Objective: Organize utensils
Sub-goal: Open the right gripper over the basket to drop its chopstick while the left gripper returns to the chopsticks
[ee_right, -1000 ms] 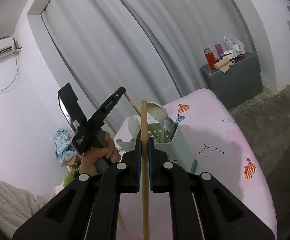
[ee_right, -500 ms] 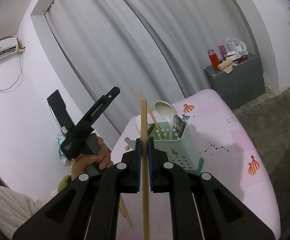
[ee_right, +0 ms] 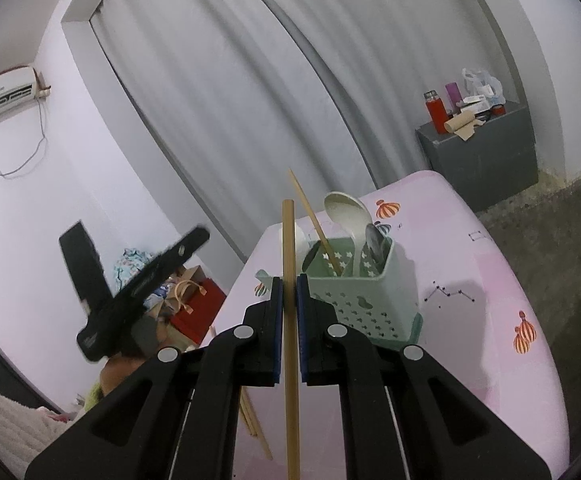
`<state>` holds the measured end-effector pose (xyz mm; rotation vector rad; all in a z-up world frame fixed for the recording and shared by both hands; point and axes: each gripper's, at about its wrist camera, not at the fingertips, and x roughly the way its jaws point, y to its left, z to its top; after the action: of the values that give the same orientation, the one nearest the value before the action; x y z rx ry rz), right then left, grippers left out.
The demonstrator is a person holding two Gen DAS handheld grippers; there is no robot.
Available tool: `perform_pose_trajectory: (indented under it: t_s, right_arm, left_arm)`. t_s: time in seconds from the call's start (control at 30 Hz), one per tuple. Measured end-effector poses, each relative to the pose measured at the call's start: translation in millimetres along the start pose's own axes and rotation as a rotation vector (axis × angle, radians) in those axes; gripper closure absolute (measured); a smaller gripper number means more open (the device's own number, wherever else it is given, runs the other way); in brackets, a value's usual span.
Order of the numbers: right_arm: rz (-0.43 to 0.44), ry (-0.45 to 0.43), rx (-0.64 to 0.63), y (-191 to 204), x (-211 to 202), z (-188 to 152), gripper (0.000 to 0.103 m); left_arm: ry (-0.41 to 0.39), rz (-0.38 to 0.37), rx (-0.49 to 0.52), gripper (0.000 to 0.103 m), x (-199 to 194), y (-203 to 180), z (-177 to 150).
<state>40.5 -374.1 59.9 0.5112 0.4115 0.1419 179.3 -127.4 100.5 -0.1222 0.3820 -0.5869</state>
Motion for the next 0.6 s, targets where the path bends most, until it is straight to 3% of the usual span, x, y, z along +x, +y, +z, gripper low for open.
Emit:
perform_pose_trajectory:
  t_s: [0.33, 0.6]
  right_arm:
    - [0.009, -0.078, -0.110, 20.7, 23.1, 55.4, 0.096]
    - [-0.042, -0.276, -0.229, 49.0, 52.0, 109.9, 0.096]
  left_arm:
    - [0.073, 0.057, -0.022, 0.022, -35.9, 32.8, -25.7]
    - [0.117, 0.144, -0.041, 0.020, -66.4, 69.4, -54.0]
